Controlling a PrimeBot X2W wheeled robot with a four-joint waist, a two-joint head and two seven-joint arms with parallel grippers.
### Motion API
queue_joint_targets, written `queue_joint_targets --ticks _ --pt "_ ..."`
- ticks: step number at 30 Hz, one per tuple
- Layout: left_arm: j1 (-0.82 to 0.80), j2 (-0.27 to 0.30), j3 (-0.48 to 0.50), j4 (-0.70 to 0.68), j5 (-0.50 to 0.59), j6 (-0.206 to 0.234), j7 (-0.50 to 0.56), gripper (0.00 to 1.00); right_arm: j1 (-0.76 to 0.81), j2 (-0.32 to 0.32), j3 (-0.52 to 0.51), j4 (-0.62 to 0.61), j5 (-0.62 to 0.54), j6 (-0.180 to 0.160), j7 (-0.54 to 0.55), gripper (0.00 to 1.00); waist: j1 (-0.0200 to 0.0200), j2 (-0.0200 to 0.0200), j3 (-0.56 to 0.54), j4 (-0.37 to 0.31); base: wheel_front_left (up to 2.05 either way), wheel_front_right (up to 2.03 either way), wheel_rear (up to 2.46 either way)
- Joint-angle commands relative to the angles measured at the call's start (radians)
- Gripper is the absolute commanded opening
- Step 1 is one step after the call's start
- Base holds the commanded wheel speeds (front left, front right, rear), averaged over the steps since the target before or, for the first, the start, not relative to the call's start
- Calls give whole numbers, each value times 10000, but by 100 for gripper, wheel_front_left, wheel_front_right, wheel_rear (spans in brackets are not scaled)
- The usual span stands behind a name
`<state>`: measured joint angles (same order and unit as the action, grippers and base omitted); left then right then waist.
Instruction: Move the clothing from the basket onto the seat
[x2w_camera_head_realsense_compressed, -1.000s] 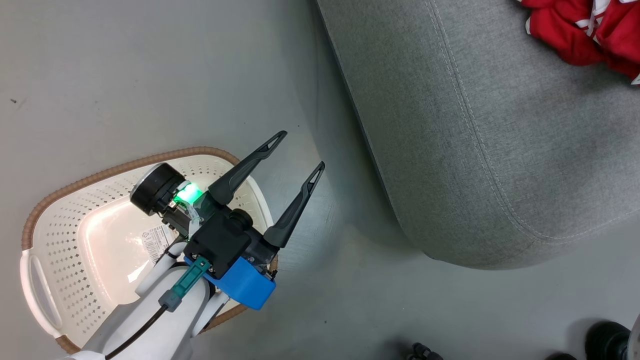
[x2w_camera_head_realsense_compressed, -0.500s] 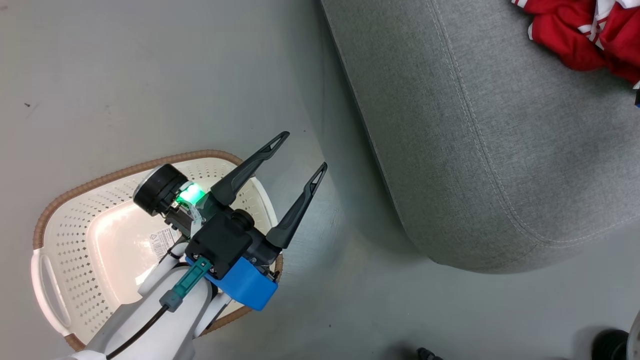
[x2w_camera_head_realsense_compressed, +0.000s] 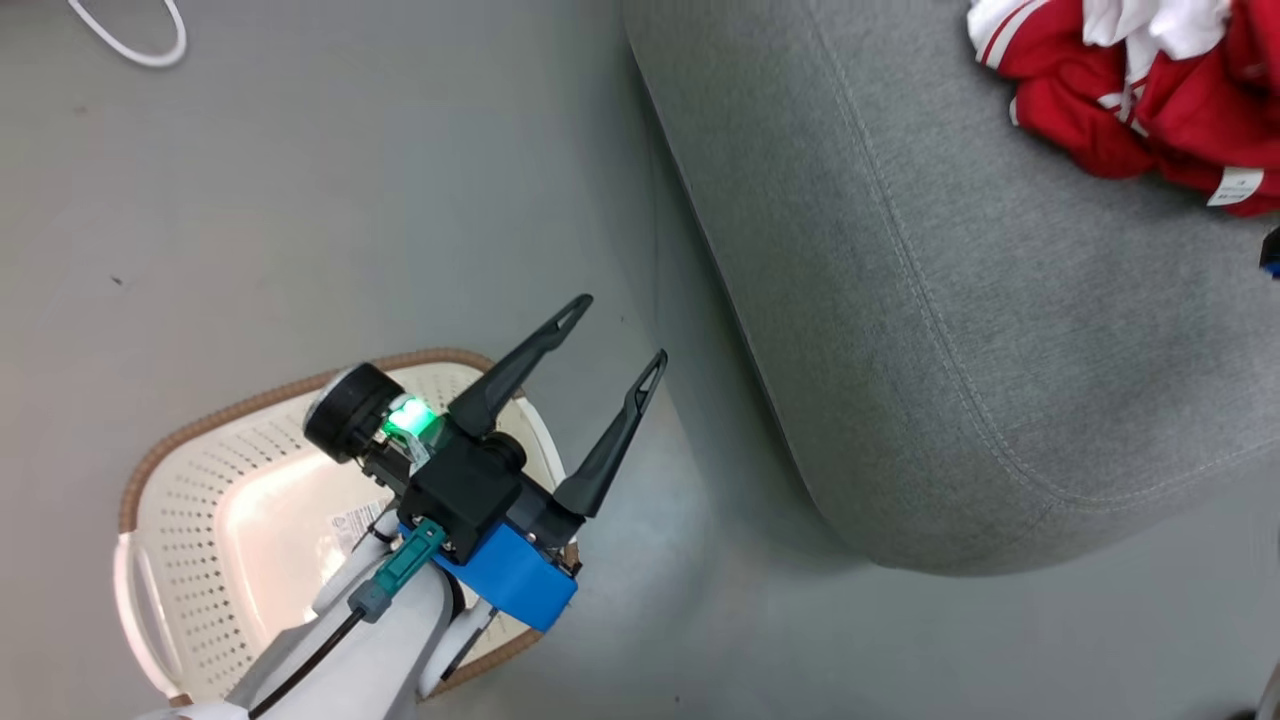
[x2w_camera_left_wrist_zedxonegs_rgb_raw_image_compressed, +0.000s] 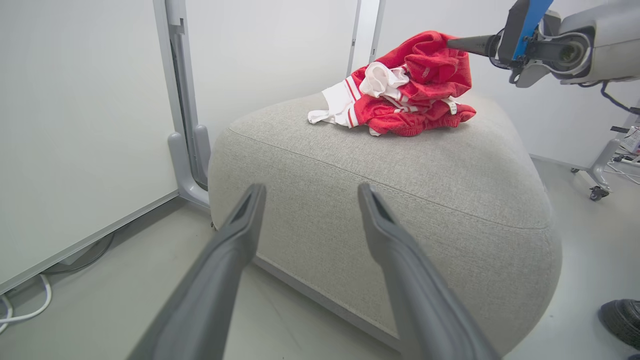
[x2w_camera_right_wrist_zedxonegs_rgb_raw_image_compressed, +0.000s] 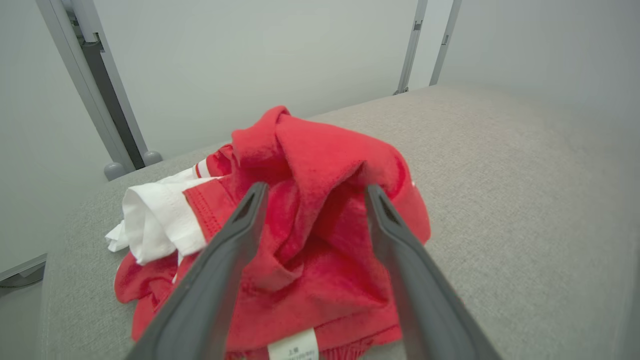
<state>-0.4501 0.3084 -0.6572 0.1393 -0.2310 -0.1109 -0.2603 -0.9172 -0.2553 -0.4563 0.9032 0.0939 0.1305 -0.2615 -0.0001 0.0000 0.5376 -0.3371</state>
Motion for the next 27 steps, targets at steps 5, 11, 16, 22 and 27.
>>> queue_joint_targets --ticks 5,11,16,22,27 --pt "407 -290 210 195 -226 45 -56 100 797 85 206 -332 -312 5 -49 100 1 0 -1020 201 0 0 0" --pt "1012 -766 708 383 -426 50 -59 100 1633 284 511 -827 -375 5 -45 100 1 0 -1953 414 0 0 0" --pt "1652 -1224 1237 593 -498 6 -60 100 2565 384 993 -1303 -432 5 -45 100 1 0 -2805 672 0 0 0" --pt "2378 -1742 1964 869 -446 -44 -60 100 3921 555 1577 -1910 -37 4 -44 100 1 0 -3708 1102 0 0 0" --pt "2786 -2022 2493 1059 -298 -114 -54 100 5027 756 1857 -2722 132 5 -1 100 1 0 -4192 1566 0 0 0"
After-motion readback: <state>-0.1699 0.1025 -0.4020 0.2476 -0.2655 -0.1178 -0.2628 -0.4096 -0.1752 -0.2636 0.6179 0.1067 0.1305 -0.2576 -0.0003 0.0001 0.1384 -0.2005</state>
